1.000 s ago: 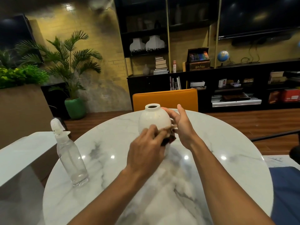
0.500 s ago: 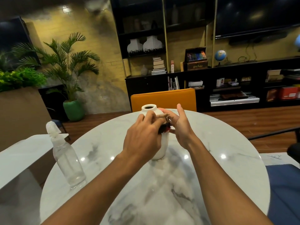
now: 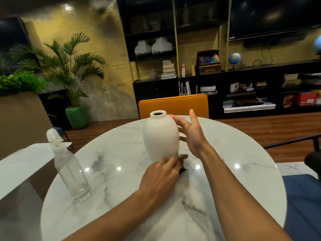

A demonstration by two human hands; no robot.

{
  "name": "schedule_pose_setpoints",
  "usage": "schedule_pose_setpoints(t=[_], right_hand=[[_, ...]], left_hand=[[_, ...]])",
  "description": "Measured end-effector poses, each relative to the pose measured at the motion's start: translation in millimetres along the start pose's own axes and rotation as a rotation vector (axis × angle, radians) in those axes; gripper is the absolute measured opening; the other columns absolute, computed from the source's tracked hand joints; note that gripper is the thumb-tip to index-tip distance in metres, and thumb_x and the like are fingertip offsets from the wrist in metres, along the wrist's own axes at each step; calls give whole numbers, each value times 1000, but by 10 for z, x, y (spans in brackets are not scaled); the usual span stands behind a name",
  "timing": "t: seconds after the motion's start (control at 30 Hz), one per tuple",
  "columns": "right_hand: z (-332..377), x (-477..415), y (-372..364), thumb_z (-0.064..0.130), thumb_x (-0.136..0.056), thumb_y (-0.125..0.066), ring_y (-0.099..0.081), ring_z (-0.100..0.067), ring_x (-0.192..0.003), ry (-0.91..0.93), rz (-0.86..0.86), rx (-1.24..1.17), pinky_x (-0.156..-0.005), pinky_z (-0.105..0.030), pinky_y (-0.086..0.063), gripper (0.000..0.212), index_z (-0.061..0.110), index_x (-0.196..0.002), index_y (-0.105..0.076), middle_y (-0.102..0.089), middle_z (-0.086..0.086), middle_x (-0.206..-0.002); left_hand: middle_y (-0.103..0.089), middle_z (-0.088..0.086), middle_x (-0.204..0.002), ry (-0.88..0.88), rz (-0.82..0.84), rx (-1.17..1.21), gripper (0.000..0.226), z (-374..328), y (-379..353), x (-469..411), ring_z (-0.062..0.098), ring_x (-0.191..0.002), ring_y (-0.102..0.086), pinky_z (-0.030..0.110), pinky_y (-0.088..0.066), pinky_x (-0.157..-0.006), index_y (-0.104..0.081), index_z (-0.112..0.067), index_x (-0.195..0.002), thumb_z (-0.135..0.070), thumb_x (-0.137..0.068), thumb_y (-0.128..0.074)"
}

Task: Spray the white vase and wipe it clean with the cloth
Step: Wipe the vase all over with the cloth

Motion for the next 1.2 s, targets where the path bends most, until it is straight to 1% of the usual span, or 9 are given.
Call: schedule_pose_setpoints(t=[0.1,0.27,0.47,0.7,0.87,0.93,1.0,1.1,1.2], right_hand=[[8,-10,7,70,-98,-1,-48,-17,-135,4,-13,7,-107,-45,-32,82,35,-134,-66,-58,10,-145],[5,-9,25,72,-97,-1,-51,-17,-133,3,1,3,-112,-51,-34,83,36,-131,-68,-63,9,-139],[-12,4,1,81,-90,-7,-51,-23,-134,-24,28,-7,-116,-61,-32,83,40,-127,-70,-64,5,-138],[18,8,16,69,-99,-1,-47,-18,-137,11,-8,40,-113,-50,-31,81,33,-138,-63,-57,9,-146],[35,1,13,69,-99,-2,-47,-20,-138,21,-22,69,-113,-52,-32,80,33,-137,-63,-57,9,-146],[44,3,34,70,-98,-3,-46,-20,-139,20,-31,74,-114,-53,-31,80,33,-137,-63,-56,8,-147],[50,1,20,71,-97,-5,-45,-21,-139,18,-30,90,-115,-54,-31,80,33,-137,-62,-55,7,-148],[55,8,17,81,-88,-12,-46,-22,-139,8,-24,126,-114,-55,-33,84,34,-137,-62,-54,7,-149],[48,18,1,84,-80,-16,-47,-23,-138,-2,-20,155,-115,-56,-35,88,35,-138,-60,-54,6,-149]], left_hand=[[-74,-4,-101,0,13,27,36,5,-52,80,22,-55,-62,27,-47,-37,-80,-18,-99,-25,-88,-46],[-69,1,-107,75,-60,107,31,188,170,-66,26,-70,-63,37,-56,-48,-73,-17,-116,-18,-86,-76],[-67,7,-114,131,-181,146,25,363,439,-183,27,-85,-65,39,-61,-64,-70,-14,-115,-23,-91,-69],[-70,-7,-105,31,-7,157,33,167,-69,167,19,-78,-66,30,-56,-58,-76,-24,-109,-29,-91,-49],[-65,-11,-110,242,153,218,29,463,-138,289,21,-87,-67,33,-55,-67,-70,-34,-118,-26,-92,-61],[-63,-18,-122,371,137,356,33,625,-31,362,16,-98,-66,29,-55,-80,-67,-38,-124,-24,-94,-62],[-64,-24,-116,529,93,547,30,860,56,469,4,-96,-64,21,-55,-87,-69,-39,-117,-23,-92,-70],[-66,-24,-101,696,21,772,17,1139,173,563,-2,-92,-63,15,-54,-81,-69,-40,-104,-28,-92,-72],[-67,-21,-100,800,-89,1017,15,1313,363,523,6,-93,-66,19,-57,-74,-65,-41,-102,-30,-93,-70]])
Point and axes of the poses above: each hand's wrist, its own x-axis away from the middle knuckle, its own y-axis out of the back of the hand, z = x × y, the point moved 10 cm from there along -x, towards the middle knuckle
